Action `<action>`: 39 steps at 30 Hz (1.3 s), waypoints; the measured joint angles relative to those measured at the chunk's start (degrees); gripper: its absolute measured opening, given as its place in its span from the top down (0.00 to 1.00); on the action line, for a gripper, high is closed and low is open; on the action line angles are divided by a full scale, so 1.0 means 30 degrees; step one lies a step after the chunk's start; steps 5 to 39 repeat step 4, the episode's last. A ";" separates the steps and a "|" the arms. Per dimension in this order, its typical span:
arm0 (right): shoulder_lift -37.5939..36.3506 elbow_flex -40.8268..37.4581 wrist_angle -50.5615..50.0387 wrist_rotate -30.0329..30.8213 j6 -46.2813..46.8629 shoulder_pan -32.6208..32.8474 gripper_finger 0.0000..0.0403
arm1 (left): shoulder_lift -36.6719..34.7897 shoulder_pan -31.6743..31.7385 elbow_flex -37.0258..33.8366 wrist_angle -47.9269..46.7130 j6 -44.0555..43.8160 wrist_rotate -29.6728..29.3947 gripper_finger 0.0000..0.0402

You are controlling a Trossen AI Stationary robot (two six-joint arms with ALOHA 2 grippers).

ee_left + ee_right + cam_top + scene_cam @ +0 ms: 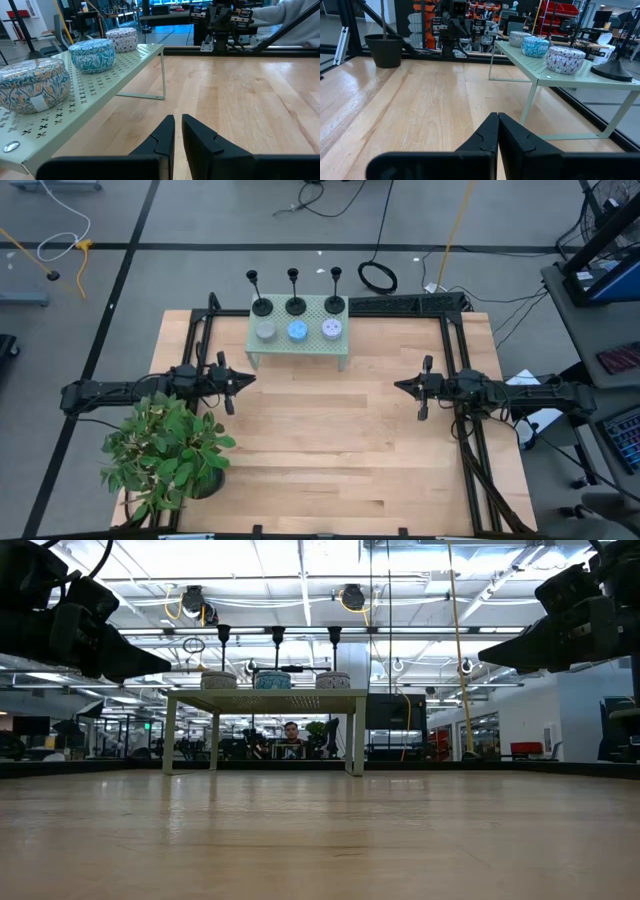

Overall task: Pick & Place candle stick holders
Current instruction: Return to Home Position

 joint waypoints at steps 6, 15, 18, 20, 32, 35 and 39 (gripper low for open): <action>0.0000 0.0000 0.0000 0.0000 0.0007 0.0000 0.99 | 0.0007 -0.0007 0.0000 0.0000 0.0000 0.0000 0.90; 0.0000 0.0000 0.0000 0.0000 0.0007 0.0000 0.99 | 0.0007 -0.0007 0.0000 0.0000 0.0000 0.0000 0.90; 0.0000 0.0000 0.0000 0.0000 0.0007 0.0000 0.99 | 0.0007 -0.0007 0.0000 0.0000 0.0000 0.0000 0.90; 0.0000 0.0000 0.0000 0.0000 0.0007 0.0000 0.99 | 0.0007 -0.0007 0.0000 0.0000 0.0000 0.0000 0.90; 0.0000 0.0000 0.0000 0.0000 0.0007 0.0000 0.99 | 0.0007 -0.0007 0.0000 0.0000 0.0000 0.0000 0.90; 0.0000 0.0000 0.0000 0.0000 0.0007 0.0000 0.99 | 0.0007 -0.0007 0.0000 0.0000 0.0000 0.0000 0.90; 0.0000 0.0000 0.0000 0.0000 0.0007 0.0000 0.99 | 0.0007 -0.0007 0.0000 0.0000 0.0000 0.0000 0.90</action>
